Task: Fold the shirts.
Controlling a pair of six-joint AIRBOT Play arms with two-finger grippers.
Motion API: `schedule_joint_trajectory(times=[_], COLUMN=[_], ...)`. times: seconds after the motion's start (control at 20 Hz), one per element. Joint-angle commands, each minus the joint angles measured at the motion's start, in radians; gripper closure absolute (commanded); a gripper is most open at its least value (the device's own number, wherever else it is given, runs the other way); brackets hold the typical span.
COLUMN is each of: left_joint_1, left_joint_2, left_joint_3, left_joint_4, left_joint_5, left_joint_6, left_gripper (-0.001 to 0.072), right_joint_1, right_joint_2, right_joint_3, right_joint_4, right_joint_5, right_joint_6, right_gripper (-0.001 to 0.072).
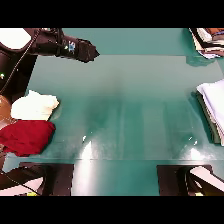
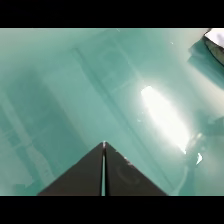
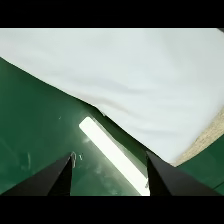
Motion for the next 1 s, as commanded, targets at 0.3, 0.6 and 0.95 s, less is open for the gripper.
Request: schedule_joint_trajectory(times=[0.3,0.6,0.95], left_joint_1=[0.000,0.000,0.000], left_joint_2=[0.000,0.001,0.001], left_joint_3=[0.000,0.000,0.000], left_joint_4=[-0.001,-0.001,-0.001], left_joint_5=[0.004,0.005,0.011], left_joint_6=[0.004,0.004,0.004], left_gripper=[0.0681,0.0681,0.0681], right_joint_1=[0.333,0.716,0.900], right_joint_2=[0.085,0.026,-0.064], right_joint_3=[0.031,0.090,0.090], right_joint_4=[0.232,0.231,0.231], right_joint_5=[-0.123,-0.152,-0.145], right_joint_6=[0.000,-0.016,-0.016], right_gripper=[0.0230,0.0694,0.0693])
